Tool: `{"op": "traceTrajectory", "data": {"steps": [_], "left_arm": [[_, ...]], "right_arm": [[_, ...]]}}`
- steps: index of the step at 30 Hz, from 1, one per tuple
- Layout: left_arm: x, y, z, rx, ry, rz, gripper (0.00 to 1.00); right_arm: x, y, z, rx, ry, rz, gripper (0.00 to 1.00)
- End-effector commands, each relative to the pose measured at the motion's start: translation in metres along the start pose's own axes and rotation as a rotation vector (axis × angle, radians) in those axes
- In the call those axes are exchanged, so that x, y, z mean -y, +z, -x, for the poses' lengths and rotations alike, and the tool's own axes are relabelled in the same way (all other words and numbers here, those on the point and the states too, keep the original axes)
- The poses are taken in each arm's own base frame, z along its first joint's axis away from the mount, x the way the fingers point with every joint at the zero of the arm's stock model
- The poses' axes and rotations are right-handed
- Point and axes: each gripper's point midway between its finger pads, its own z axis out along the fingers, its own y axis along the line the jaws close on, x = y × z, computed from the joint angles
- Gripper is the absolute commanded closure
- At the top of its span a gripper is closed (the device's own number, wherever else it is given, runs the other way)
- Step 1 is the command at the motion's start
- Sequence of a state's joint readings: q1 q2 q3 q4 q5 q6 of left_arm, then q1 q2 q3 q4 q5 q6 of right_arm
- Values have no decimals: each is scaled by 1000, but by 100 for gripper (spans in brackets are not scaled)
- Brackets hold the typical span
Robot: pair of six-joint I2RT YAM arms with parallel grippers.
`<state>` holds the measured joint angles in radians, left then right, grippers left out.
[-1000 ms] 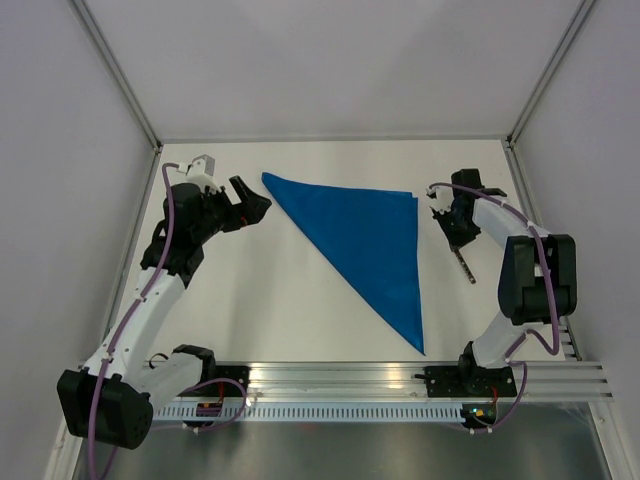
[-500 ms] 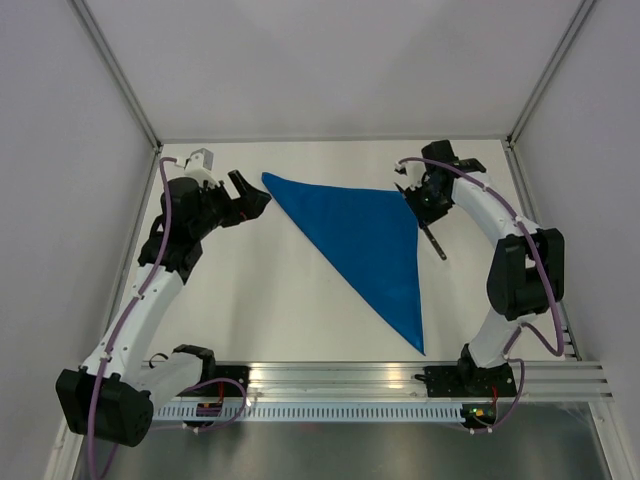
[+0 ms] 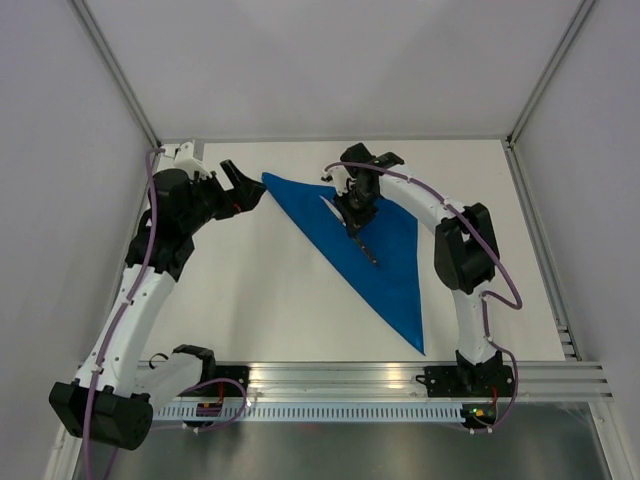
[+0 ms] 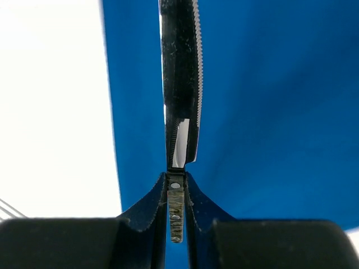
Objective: Fold the napkin, place the utensils inside, and roll it up
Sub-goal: Place the utensil onto the napkin
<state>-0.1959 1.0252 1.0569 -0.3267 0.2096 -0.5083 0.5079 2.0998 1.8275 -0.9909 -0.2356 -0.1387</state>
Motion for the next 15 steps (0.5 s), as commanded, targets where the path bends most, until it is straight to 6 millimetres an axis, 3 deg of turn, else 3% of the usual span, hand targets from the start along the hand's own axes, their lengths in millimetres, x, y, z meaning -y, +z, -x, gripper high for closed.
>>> {"op": "traceTrajectory", "data": {"steps": [1,6,15], "left_arm": [[8,-16,20,44,12,7,0],[8,-20,22,46,14,19,0],[6,-19,19,35,12,25,0]], "right_arm": [[-23,3,-1,-59,82,9,100],[-45,17,-3,-85,61,32,99],[-53,40,-6,-120,81,30,100]]}}
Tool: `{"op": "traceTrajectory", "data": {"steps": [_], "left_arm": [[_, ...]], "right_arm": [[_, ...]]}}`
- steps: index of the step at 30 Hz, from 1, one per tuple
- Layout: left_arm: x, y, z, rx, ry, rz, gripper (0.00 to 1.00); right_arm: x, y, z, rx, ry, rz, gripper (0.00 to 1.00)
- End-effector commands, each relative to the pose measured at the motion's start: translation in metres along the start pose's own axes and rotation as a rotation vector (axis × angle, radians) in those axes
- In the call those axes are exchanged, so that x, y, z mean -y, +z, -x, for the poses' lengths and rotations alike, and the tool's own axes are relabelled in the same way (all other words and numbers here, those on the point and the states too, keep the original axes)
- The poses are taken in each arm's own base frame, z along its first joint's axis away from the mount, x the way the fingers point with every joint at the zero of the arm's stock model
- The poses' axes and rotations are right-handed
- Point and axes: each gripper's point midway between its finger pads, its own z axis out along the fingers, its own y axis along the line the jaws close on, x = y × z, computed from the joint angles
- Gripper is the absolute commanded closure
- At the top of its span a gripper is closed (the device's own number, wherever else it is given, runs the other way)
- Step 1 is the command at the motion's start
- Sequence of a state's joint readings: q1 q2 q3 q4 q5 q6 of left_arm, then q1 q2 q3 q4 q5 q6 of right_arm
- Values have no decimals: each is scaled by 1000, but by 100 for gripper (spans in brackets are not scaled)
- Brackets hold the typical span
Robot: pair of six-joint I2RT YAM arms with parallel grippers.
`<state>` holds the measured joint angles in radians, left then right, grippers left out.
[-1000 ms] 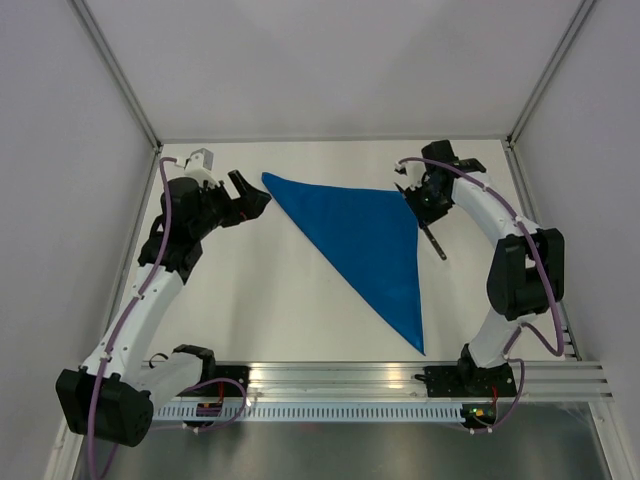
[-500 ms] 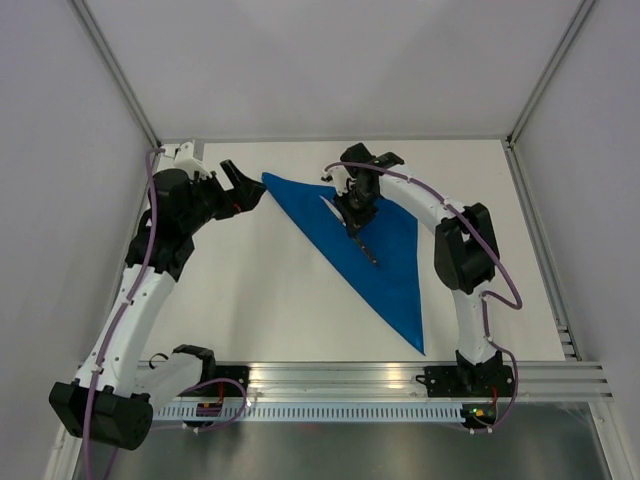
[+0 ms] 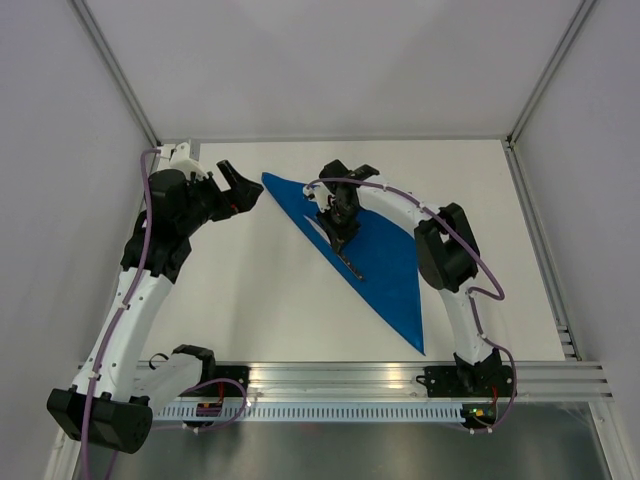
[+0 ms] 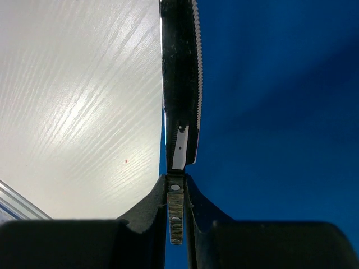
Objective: Fold the napkin, place the utensils inside, and roll it up
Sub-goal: Place the utensil onto the napkin
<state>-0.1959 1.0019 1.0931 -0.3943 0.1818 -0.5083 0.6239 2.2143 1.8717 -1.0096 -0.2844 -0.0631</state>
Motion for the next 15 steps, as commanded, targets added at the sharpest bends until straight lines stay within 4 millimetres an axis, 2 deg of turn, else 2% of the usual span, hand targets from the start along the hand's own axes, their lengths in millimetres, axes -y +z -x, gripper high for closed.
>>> {"op": "traceTrajectory", "data": {"steps": [1,15], "left_arm": [[5,-7,12,29,14,-3,0],[-1,-4,7,16,19,12,0]], "right_arm": [[3,-3,3,-15,94,-56,100],[8,17,-2,-52,105,-55,100]]}}
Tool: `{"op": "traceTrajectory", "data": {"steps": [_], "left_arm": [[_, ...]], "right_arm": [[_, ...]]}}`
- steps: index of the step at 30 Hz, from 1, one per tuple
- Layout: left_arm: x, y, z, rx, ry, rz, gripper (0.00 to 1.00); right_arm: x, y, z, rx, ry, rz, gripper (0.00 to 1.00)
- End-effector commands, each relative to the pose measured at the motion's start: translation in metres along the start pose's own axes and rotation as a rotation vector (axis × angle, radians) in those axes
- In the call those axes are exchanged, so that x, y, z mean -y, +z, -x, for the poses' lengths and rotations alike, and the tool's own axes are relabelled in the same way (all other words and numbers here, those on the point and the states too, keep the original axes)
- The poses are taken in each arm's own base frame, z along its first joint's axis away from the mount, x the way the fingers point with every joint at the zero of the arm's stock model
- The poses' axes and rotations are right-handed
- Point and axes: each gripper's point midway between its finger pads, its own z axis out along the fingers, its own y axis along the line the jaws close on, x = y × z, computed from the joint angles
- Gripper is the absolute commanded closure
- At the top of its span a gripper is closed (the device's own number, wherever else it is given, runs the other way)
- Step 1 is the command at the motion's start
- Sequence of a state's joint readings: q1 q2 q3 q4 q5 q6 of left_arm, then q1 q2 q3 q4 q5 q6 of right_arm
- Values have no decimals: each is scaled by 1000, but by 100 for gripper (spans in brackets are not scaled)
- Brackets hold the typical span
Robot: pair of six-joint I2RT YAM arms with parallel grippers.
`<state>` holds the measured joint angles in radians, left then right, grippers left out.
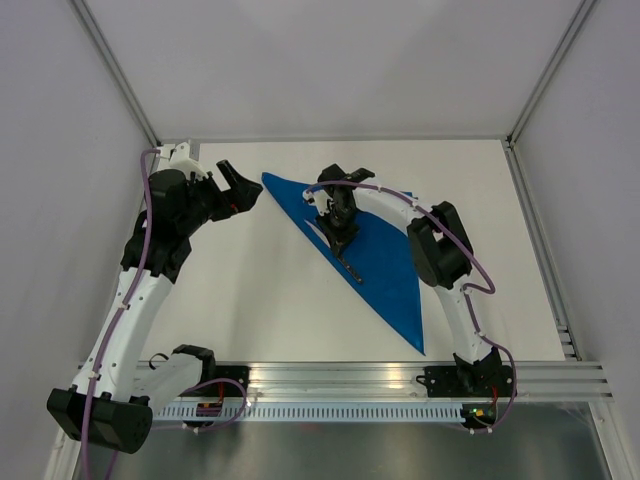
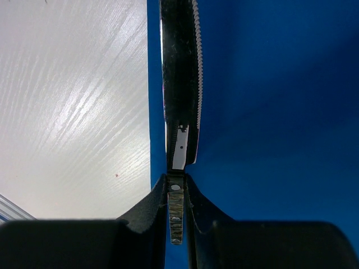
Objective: Fold the napkin, place the utensils inside, and roll it up
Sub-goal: Place the utensil onto the napkin
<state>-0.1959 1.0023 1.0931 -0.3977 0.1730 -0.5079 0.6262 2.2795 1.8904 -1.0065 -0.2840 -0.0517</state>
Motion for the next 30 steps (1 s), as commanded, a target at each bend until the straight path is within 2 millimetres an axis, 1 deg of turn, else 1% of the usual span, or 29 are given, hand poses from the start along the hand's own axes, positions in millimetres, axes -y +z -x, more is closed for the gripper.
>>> {"op": "traceTrajectory", "data": {"steps": [1,17,25,27,30], "left_arm": [[0,-3,6,14,20,5,0],[-4,2,1,4,25,9,0],[-6,3,-2,-2,25,14,0],[-6,3,-2,-2,25,12,0],[-5,3,-1,2,26,8,0]], "right_arm": [[3,-4,2,-11,82,-56,99],[10,8,1,-36,93,-71,100],[10,9,2,-32,90,-73,99],[10,9,2,-30,89,-70,96],[9,7,3,-29,87,-68,87]]}}
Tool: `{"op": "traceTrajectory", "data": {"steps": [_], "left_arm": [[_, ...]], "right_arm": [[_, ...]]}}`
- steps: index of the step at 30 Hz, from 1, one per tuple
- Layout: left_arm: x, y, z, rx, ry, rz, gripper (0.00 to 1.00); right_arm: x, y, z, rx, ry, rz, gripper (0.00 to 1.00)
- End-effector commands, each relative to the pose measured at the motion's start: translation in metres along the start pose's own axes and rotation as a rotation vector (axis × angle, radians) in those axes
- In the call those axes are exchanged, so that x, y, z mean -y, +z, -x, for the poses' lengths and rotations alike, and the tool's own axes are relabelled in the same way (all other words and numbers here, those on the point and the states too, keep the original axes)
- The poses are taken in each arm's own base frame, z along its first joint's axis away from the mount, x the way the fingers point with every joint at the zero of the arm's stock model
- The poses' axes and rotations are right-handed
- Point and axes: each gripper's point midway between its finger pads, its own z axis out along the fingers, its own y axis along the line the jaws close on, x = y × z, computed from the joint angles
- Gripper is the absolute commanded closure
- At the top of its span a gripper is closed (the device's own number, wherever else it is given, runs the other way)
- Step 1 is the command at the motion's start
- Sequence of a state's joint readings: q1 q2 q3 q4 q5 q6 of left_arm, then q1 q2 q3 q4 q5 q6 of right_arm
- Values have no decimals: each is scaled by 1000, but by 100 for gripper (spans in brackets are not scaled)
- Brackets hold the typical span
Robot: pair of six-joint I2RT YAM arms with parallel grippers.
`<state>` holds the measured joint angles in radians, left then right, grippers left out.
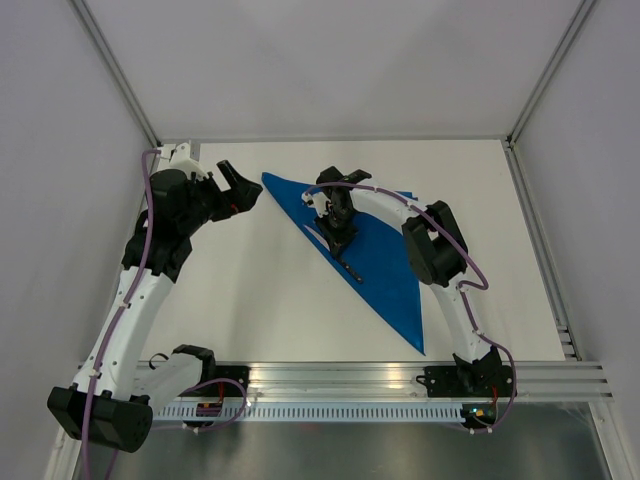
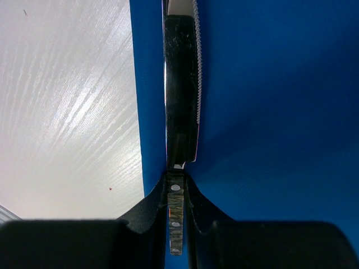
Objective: Fold the napkin, place the utensils inside, and roll it up
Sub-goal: Place the utensil onto the napkin
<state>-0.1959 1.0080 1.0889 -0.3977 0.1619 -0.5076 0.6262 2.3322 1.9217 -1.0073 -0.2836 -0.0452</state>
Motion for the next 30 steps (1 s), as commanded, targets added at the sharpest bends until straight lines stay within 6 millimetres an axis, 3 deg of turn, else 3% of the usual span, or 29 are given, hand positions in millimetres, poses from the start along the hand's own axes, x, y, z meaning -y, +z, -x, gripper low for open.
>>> {"op": "traceTrajectory", "data": {"steps": [1,8,12,15,18,19,20,21,22,23,24,25,26,28,29,30], "left_arm": [[-1,1,1,5,27,-6,0],[-1,1,2,10,36,-9,0],[2,-1,4,15,47,-20,0],[8,-3,6,17,60,-52,0],[26,-5,10,47,90,-155,1],[25,-3,2,46,94,-174,1],[35,-3,-4,45,117,-220,2],[42,-3,-6,74,145,-252,3],[63,-5,-18,62,178,-309,4],[67,-2,-21,84,230,-298,4],[76,1,-27,91,263,-311,4],[92,0,-43,78,320,-357,4],[97,1,-47,93,344,-358,4],[120,-3,-72,122,438,-445,4],[125,-4,-81,138,472,-459,4],[124,-3,-107,124,517,-486,3]], "right_arm": [[5,-10,4,1,76,-68,82],[0,-26,15,47,48,-63,59],[-5,-37,20,65,39,-52,54],[-8,-57,30,115,25,-48,52],[-7,-94,48,232,26,-48,52],[-7,-115,52,286,30,-37,51],[10,-132,59,349,62,-31,51],[18,-146,60,391,90,-17,51],[19,-164,55,435,104,21,51],[48,-183,57,507,153,10,51],[60,-195,53,543,181,12,51],[66,-211,45,590,193,12,51],[90,-225,35,627,239,-12,50],[102,-243,16,679,266,-24,49],[122,-253,4,706,310,-49,49],[130,-259,-5,724,330,-64,49]]}}
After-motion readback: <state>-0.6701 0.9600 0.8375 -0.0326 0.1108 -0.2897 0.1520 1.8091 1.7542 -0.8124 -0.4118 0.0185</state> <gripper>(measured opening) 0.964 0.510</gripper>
